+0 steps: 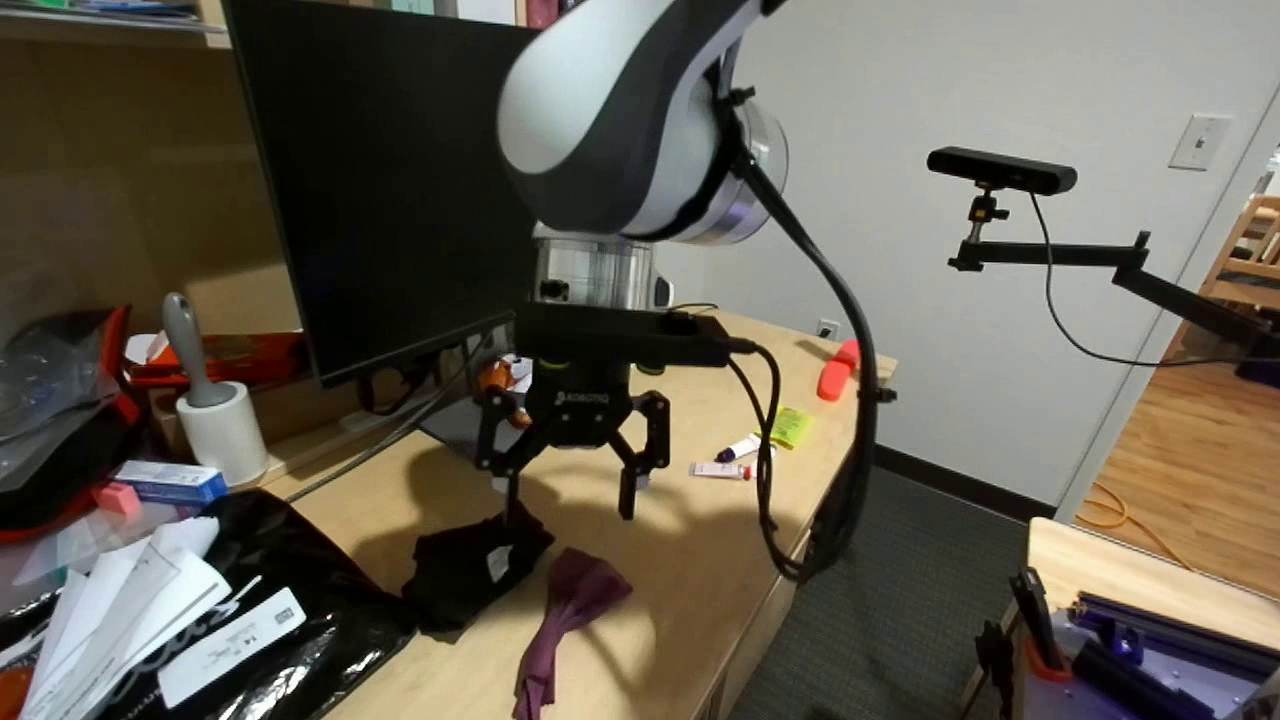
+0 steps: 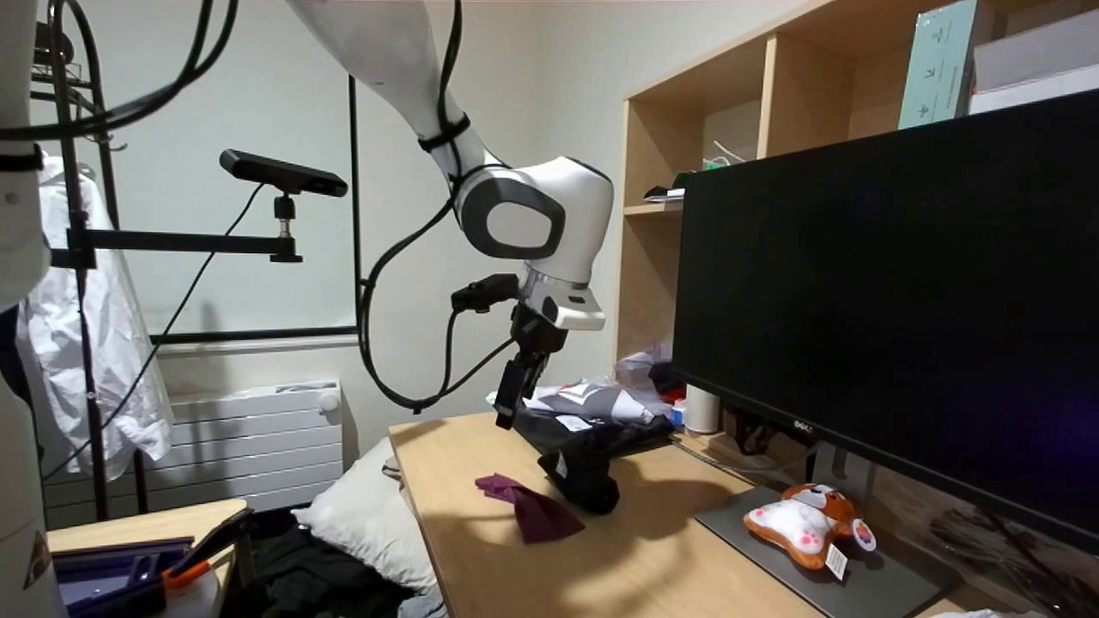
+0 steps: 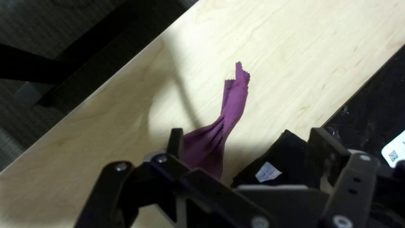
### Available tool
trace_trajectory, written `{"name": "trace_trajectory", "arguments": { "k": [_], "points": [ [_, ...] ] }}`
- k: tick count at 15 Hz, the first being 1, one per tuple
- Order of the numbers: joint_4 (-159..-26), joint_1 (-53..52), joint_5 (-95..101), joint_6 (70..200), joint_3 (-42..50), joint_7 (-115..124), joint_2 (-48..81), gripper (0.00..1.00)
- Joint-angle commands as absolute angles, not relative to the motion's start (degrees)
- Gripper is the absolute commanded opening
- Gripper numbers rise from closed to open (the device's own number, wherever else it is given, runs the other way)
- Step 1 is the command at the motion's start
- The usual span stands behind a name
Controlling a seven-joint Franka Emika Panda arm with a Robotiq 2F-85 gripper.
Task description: Move the maroon cloth to the left then move the yellow object to the left
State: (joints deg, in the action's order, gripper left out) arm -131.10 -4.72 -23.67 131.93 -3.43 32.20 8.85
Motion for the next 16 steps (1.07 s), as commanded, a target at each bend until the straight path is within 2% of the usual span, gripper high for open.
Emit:
{"name": "trace_trajectory", "arguments": {
  "k": [1,4,5,11,16],
  "points": [
    [-122.19,-2.96,-18.02,122.0,-1.74,24.31,14.05,1.0],
    [-113.69,-2.0,-13.48,113.17,-0.26,18.5,18.97,1.0],
    [-119.91,-2.97,-16.19,118.32,-0.51,22.1,14.64,1.0],
    [-118.36,-2.88,-14.39,116.1,-0.27,18.91,16.37,1.0],
    [-120.34,-2.54,-5.03,126.07,1.41,13.69,16.73,1.0]
  ]
}}
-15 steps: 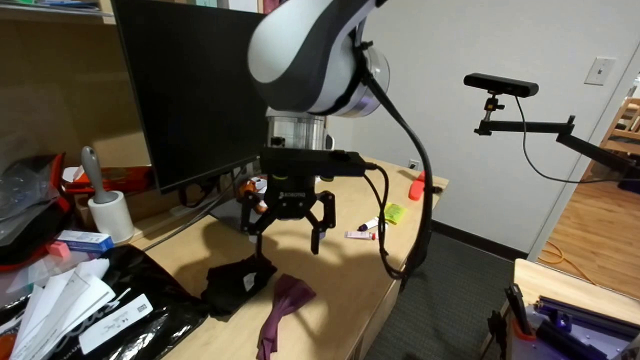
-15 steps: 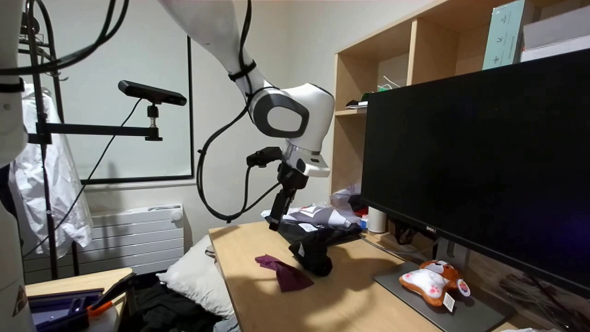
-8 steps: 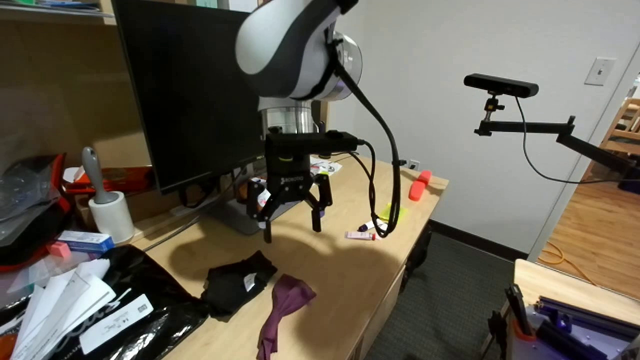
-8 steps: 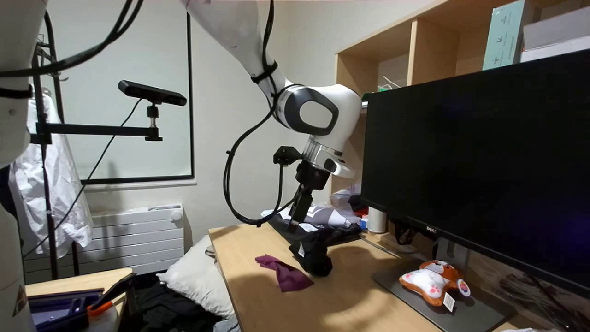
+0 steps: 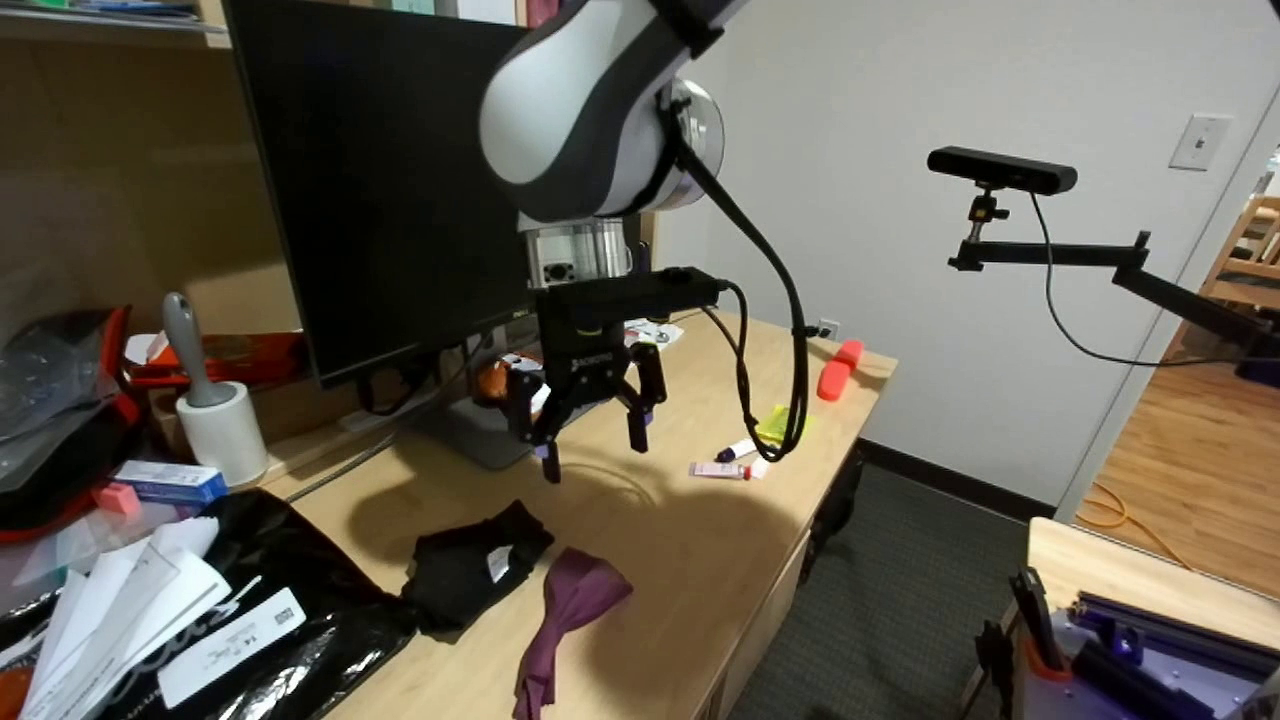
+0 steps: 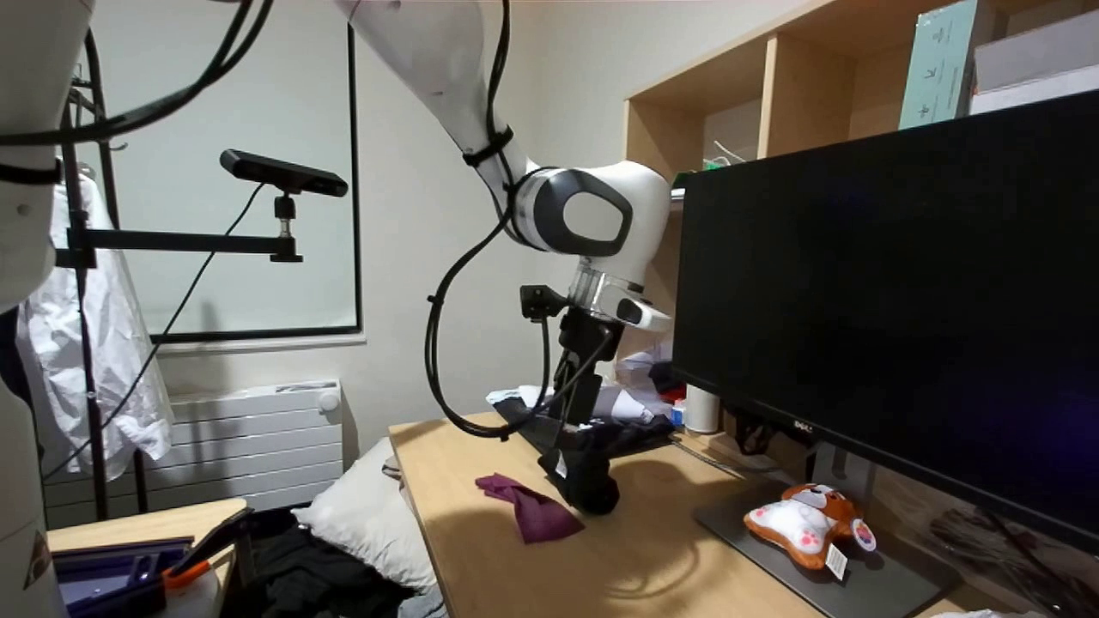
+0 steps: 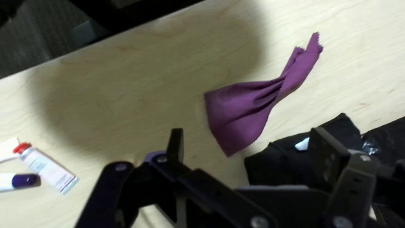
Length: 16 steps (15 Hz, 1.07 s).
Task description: Move the maroon cloth to the left then move the yellow object to the left
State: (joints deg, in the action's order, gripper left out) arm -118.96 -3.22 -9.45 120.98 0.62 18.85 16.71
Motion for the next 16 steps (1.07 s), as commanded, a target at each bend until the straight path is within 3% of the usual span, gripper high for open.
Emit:
{"name": "trace_trajectory", "arguments": {
  "k": [1,8,16],
  "points": [
    [-120.97,-1.61,-5.25,127.97,1.33,10.25,16.55,1.0],
    [-122.28,6.14,-19.3,134.94,-0.3,-9.91,16.58,1.0],
    [-120.04,11.43,-17.72,137.22,3.55,-14.52,17.09,1.0]
  ]
}}
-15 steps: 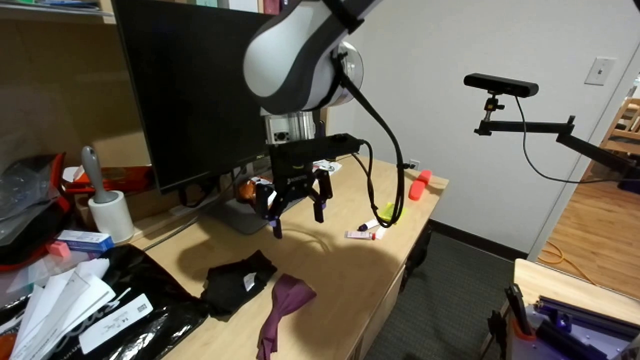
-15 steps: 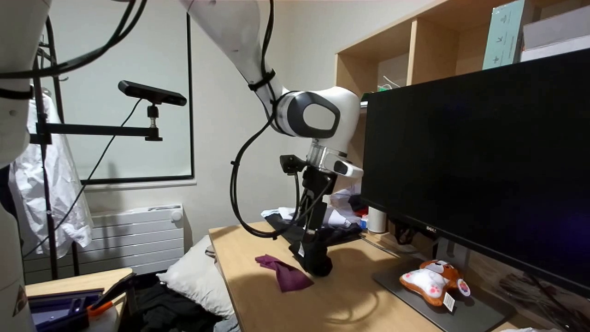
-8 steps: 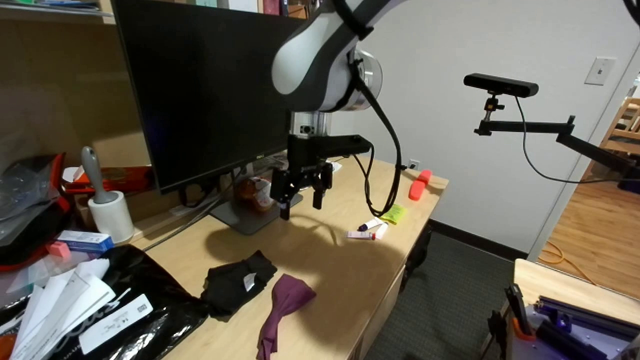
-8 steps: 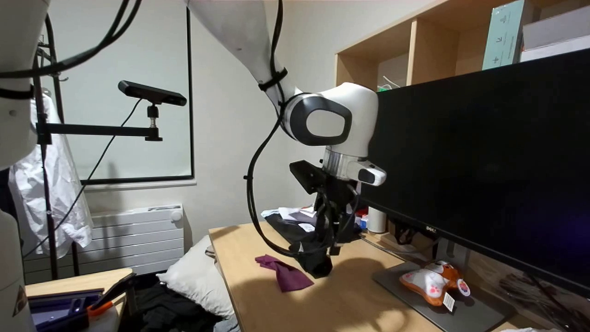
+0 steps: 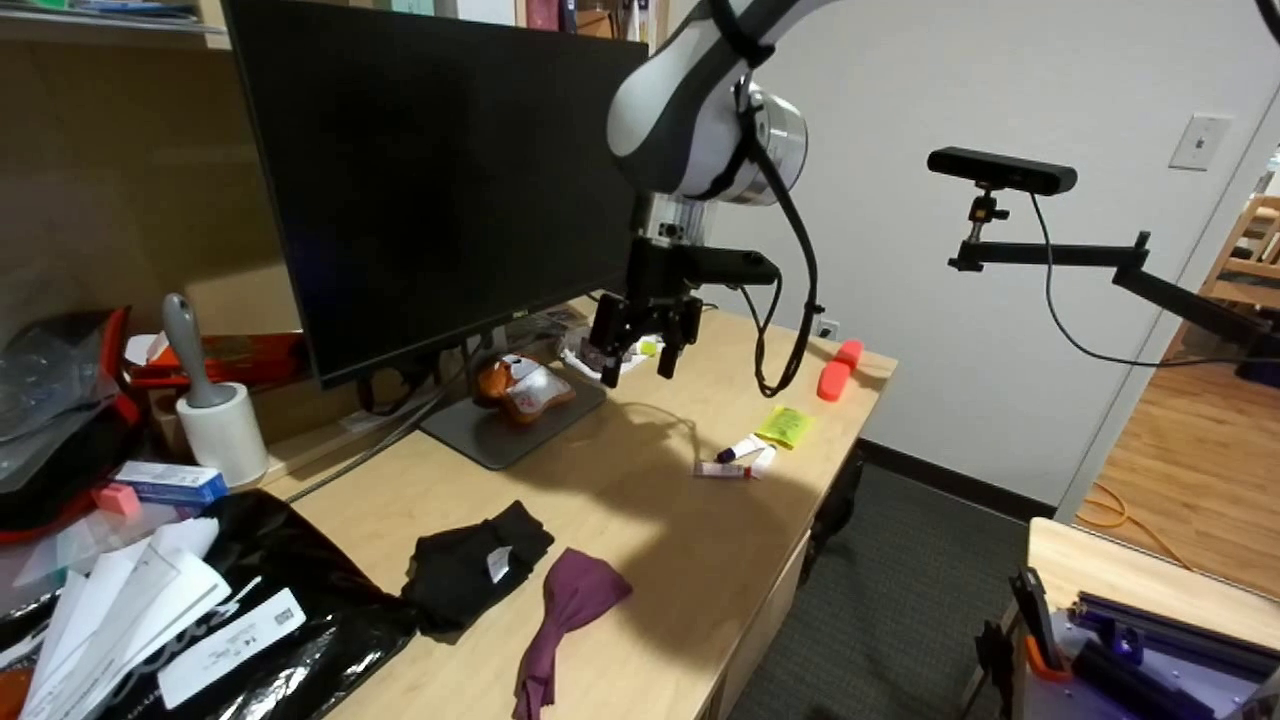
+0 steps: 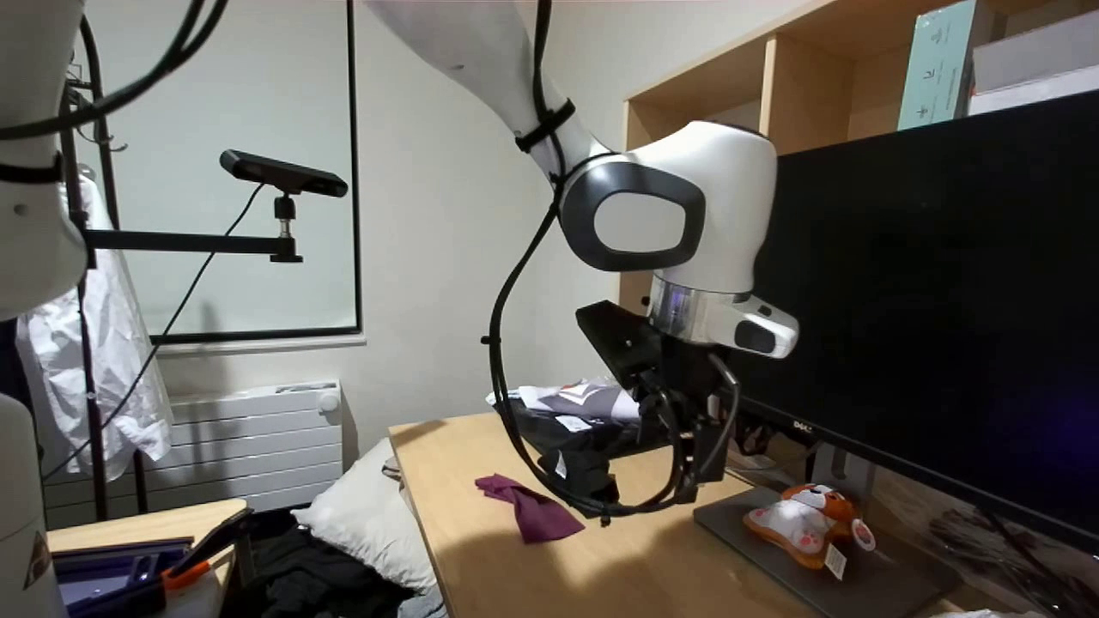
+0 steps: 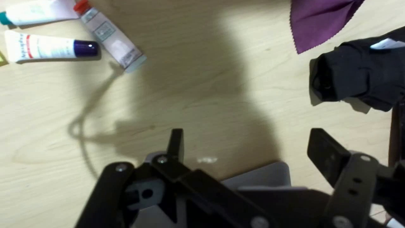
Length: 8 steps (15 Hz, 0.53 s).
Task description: Move the maroon cloth to the left then move the yellow object to the left
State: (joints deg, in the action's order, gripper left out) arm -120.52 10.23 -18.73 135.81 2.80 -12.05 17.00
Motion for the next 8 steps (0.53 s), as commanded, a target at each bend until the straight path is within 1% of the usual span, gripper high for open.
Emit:
{"name": "trace_trajectory", "arguments": {
  "k": [1,2,4,5,8],
  "points": [
    [-119.74,11.21,-14.91,135.84,4.52,-13.88,17.26,1.0],
    [-119.53,11.03,-13.37,135.35,5.07,-12.91,17.44,1.0],
    [-119.81,10.58,-17.53,133.09,3.97,-8.44,17.04,1.0],
    [-120.15,11.22,-15.94,134.84,4.54,-11.71,17.0,1.0],
    [-120.15,10.55,-16.36,134.21,4.05,-9.33,17.01,1.0]
  ]
}}
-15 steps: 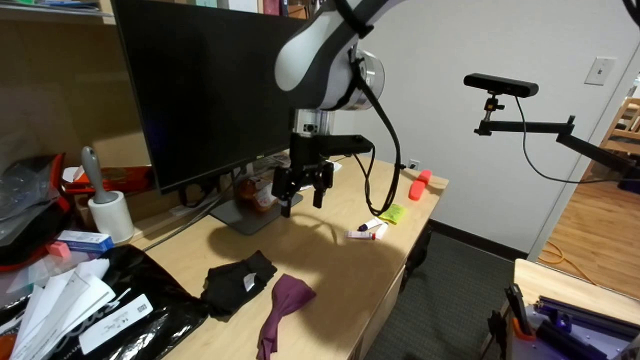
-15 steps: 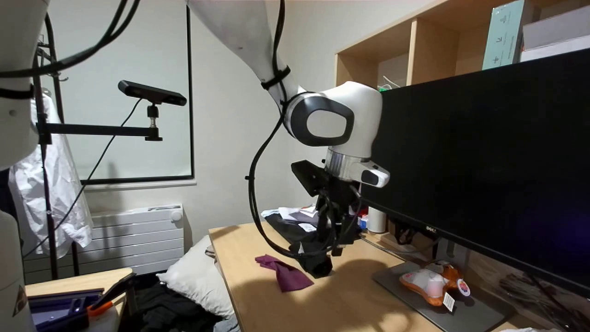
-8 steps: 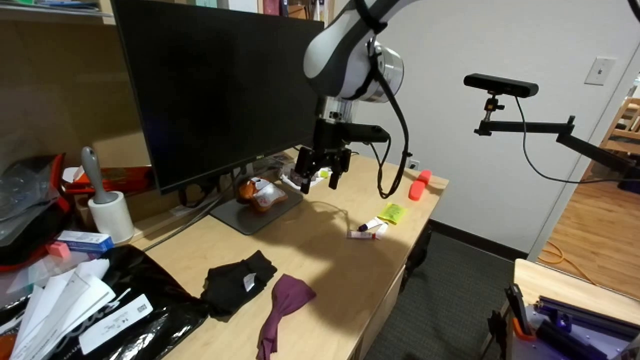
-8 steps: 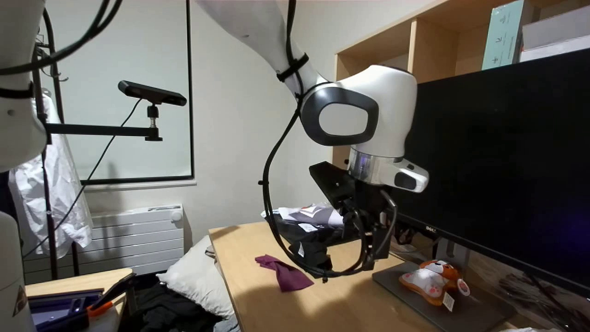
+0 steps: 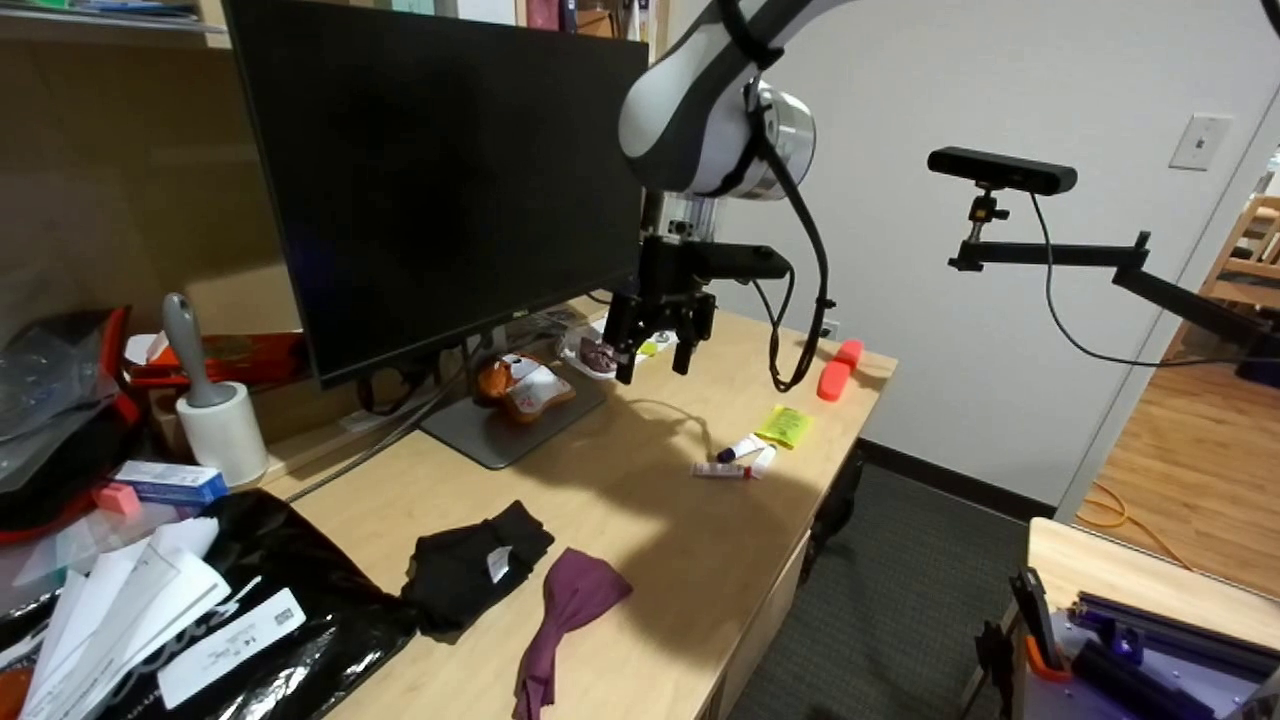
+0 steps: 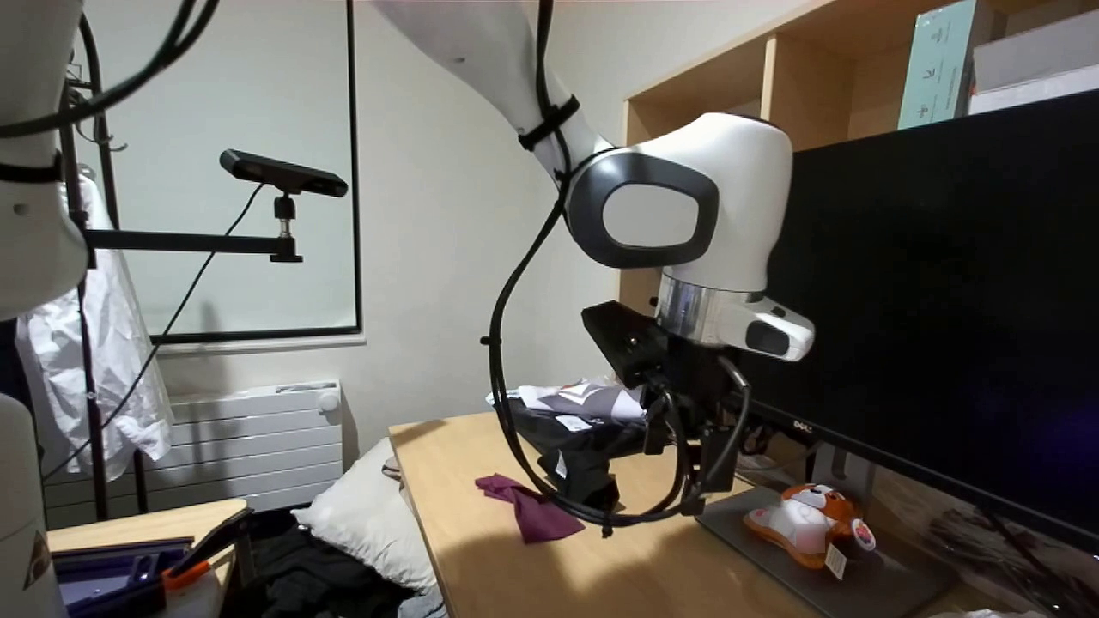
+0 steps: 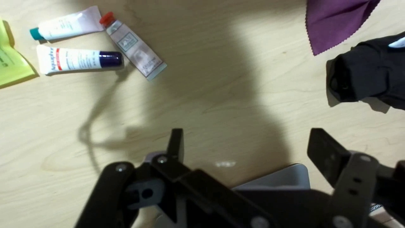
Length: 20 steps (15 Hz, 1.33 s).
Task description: Move the maroon cloth to the left then move the yellow object to the left
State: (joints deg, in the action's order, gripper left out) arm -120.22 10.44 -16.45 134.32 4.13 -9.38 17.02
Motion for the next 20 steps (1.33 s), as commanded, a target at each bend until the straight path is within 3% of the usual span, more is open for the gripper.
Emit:
{"name": "trace_trajectory", "arguments": {
  "k": [1,20],
  "points": [
    [-120.14,10.47,-16.37,134.21,4.01,-9.08,17.01,1.0],
    [-117.46,20.46,-9.46,131.33,11.37,-20.96,18.31,1.0]
  ]
}}
